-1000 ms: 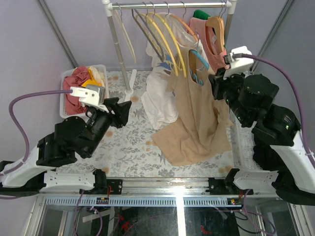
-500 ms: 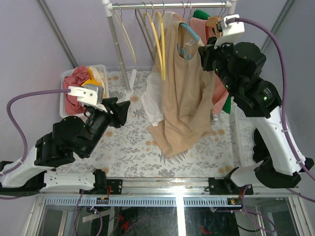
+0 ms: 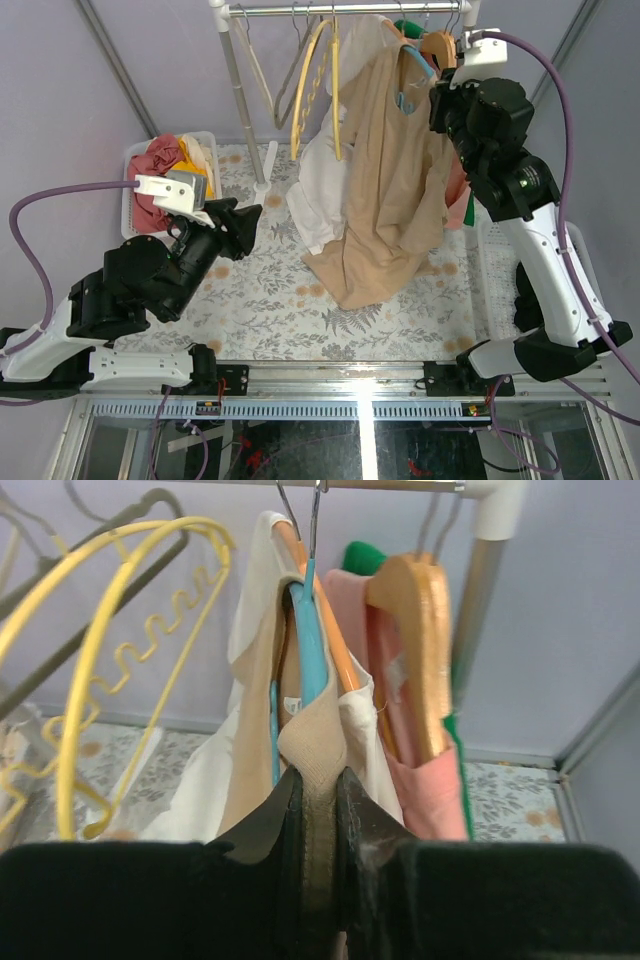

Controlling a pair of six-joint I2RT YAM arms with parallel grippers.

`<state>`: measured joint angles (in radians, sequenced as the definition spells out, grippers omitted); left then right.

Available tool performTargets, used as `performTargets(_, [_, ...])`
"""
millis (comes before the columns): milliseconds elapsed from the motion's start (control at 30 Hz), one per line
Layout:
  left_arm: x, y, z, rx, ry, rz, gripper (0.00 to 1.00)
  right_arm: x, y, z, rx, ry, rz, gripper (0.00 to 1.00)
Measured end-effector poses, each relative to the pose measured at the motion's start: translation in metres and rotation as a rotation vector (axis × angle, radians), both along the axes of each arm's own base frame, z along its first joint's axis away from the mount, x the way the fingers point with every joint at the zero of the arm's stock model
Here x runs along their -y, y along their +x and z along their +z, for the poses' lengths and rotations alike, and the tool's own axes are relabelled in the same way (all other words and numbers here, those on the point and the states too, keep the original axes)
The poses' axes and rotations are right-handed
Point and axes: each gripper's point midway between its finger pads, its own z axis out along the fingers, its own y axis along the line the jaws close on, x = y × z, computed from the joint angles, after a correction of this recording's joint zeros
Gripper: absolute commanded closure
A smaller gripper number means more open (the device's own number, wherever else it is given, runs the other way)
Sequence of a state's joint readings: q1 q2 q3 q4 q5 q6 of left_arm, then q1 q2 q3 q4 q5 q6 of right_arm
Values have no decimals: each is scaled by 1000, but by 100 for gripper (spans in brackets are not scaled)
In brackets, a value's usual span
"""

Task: Place the t-shirt on the hanger
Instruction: Place the hanger at the clothesline.

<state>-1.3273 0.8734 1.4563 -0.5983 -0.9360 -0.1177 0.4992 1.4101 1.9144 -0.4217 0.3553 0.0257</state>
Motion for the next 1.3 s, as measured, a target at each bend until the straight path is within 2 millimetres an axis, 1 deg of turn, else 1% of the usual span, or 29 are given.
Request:
performTargets(133, [0,0,0,0,1,0,55,28,1,3,18,-16,-85,100])
performTargets(267, [-1,0,0,0,-1,3,55,52,-6,4,33,-30,-161,100])
performTargets(333, [-2,0,1,1,-4,3,55,60,-13,6,42,-26,-178,100])
performTargets(433, [-5,-1,1,1,-8,5,55,62,-20,11,54,-12,-162,100])
performTargets(533, [-10,-2,2,3,-14,7,56,50,-26,20,67,32,-80,100])
performTargets(667, [-16,-3,4,4,-24,7,56,22,-29,38,79,124,67,100])
performTargets(733, [-20,-4,5,4,-34,8,56,9,-29,41,75,170,128,100])
performTargets(833, [-25,-5,6,4,-43,11,56,-4,-25,42,58,211,175,100])
performTargets(933, [-26,-6,6,3,-52,11,56,-12,-13,40,42,233,186,100])
performTargets(1000, [-26,-6,6,2,-52,11,56,-17,-4,35,27,238,187,100])
performTargets(1167, [-23,-5,-2,-8,-36,10,56,-28,18,14,-24,228,188,100])
performTargets(1300, [-18,-5,-9,-18,-23,5,56,-30,24,9,-21,227,188,100])
